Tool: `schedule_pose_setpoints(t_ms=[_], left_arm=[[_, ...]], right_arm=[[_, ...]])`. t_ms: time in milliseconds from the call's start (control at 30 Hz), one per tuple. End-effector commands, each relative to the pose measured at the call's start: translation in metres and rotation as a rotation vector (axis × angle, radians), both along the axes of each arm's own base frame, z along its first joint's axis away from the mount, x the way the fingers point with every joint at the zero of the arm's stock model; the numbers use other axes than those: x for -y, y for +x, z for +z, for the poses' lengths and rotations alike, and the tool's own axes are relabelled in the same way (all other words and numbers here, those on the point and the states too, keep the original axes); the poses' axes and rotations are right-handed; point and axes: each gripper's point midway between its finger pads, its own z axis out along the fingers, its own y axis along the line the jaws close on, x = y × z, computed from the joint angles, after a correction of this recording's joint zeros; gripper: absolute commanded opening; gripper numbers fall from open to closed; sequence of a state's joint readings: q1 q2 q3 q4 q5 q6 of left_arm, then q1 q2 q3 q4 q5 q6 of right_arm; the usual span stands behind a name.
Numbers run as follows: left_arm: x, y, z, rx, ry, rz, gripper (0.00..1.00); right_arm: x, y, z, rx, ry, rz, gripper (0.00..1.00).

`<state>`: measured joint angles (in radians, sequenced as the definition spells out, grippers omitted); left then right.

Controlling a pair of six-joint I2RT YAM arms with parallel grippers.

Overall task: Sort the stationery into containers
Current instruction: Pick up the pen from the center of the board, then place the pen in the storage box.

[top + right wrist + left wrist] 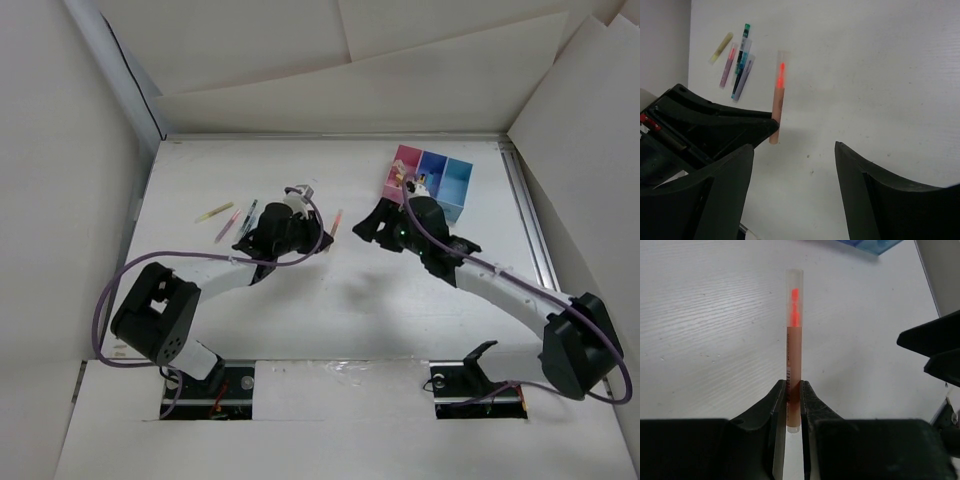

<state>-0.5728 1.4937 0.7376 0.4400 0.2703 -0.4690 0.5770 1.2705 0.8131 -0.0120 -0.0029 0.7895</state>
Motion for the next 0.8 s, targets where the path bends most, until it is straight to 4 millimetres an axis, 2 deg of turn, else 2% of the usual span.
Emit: schedule_pose_setpoints(t_ms=[0,267,300,367,400,500,533,633,767], left_arm=[[0.012,-0.009,0.028,0.088,-0.085,-0.102,0.0],[0.023,-0.027,0.039,0.112,-0.152,-0.222,0.0],[0.023,-0.031,0.036,0.101,-0.152,-0.234,0.0],[0.029,-0.037,0.039,0.11,-0.166,-0.266,0.0],[0.033,-0.041,0.041,0.117,-0.171,-0.281,0.0],[0.046,-0.052,0.046,0.134,-0.173,-0.329,0.0],[0.05,-0.053,0.05,0.141,-0.177,-0.338,0.0],[0.056,-0.056,0.054,0.154,-0.189,-0.36,0.0],[0.059,-0.058,0.055,0.152,-0.204,-0.376,0.0]], right_arm=[[-0.018,0.015,0.046,0.102,0.105,0.033,0.72],[-0.028,0.03,0.03,0.055,0.118,0.027,0.66],[-0.029,0.031,0.025,0.045,0.112,0.027,0.66],[-0.034,0.036,0.026,0.043,0.116,0.037,0.66],[-0.035,0.037,0.017,0.024,0.105,0.036,0.66],[-0.04,0.04,0.01,0.004,0.108,0.043,0.62],[-0.04,0.041,0.012,0.012,0.113,0.043,0.54],[-0.042,0.044,0.008,0.004,0.108,0.043,0.42],[-0.04,0.045,0.008,0.002,0.11,0.026,0.17]])
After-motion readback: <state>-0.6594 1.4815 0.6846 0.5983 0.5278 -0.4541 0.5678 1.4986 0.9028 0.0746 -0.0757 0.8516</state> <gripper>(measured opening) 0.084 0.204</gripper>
